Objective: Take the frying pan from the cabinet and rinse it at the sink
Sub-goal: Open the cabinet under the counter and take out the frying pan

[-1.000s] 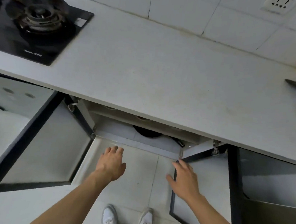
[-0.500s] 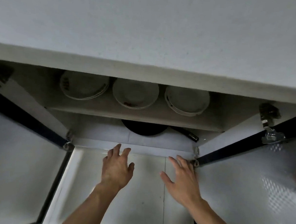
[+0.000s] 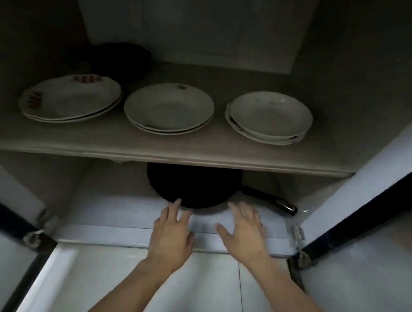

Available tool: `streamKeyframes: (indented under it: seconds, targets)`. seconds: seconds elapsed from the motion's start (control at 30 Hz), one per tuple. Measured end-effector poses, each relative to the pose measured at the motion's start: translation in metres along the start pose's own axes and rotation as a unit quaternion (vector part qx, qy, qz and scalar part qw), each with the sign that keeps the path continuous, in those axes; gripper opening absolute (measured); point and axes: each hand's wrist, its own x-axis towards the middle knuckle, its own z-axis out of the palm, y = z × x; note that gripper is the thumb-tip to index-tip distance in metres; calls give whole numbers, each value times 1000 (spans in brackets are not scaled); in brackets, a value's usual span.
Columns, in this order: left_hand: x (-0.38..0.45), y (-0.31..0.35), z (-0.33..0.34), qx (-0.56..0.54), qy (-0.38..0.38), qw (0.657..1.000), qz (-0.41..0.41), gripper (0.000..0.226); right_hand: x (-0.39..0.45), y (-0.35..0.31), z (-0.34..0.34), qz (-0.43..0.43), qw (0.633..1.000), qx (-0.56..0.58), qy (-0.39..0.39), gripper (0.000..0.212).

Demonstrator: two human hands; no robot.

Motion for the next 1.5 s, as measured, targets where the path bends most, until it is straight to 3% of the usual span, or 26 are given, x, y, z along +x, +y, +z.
streamKeyframes:
  seconds: [0.5, 0.73, 1.1, 1.27, 1.5]
  targets:
    - [42, -4, 43, 93, -47, 993, 55, 75, -15, 1, 15, 1, 994, -73, -79, 71]
    - [56, -9, 55, 136, -39, 988, 58, 80, -20, 6, 14, 2, 996, -64, -63, 68]
    - [44, -26, 48, 173, -59, 980, 81, 54, -9, 12, 19, 7, 996, -40, -77, 66]
    - [15, -44, 37, 169, -92, 976, 105, 49, 0, 12, 21, -56, 998, -2, -9, 67]
    - [-10, -70, 22, 147, -132, 974, 107, 41, -3, 33, 39, -57, 992, -99, -58, 73]
